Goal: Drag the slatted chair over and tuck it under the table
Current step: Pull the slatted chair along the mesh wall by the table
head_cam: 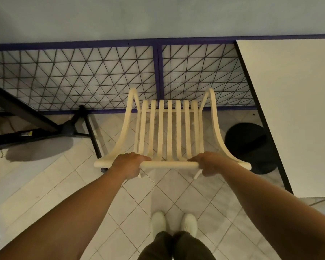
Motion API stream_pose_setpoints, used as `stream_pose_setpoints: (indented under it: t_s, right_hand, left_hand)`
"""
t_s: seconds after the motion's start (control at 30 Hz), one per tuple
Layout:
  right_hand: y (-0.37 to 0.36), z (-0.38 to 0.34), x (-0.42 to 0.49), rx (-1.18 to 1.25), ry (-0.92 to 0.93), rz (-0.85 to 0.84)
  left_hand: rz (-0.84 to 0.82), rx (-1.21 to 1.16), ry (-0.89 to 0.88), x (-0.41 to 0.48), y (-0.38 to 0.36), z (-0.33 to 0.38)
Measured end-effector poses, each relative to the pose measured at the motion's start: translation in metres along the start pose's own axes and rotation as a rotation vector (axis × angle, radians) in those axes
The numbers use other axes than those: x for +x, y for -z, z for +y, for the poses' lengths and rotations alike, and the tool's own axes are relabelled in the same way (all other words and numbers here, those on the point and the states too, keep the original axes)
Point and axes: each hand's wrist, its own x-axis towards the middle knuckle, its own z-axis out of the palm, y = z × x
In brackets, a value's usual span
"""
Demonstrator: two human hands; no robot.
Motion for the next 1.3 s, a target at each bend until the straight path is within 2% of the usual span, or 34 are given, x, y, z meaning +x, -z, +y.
stream_pose_setpoints:
  t_s: [0.13,0.3,0.37,0.63,0.87,0.97,1.3]
  right_hand:
    - [0.004,0.011,-0.009,-0.014,0.019,-0.031]
    - [0.005,0.008,-0.009,-0.007,0.015,-0.035]
    - [0.004,0.009,-0.009,-0.002,0.02,-0.024]
    - [0.002,0.012,-0.012,-0.015,0.054,0.002]
    - [-0.009,0.013,-0.009,0.06,0.031,0.052]
    - [-0.009,0.008,-0.014,0.079,0.011,0.058]
    - [-0.027,-0.039,-0.021,0.267,-0.158,0.099]
  left_hand:
    - [0.214,-0.072,0.082,-0.011,-0.014,0.009]
    - [0.425,-0.42,0.244,-0.037,-0.026,0.032]
    - [0.448,-0.434,0.259,-0.045,-0.029,0.039]
    - [0.16,-0.099,0.138,-0.028,-0.013,0.018]
    - [-0.067,-0.021,0.085,-0.001,-0.002,0.005]
    - [-0.087,0.062,0.018,0.003,0.002,0.001]
    - [-0.118,0.082,-0.145,0.005,0.02,-0.036]
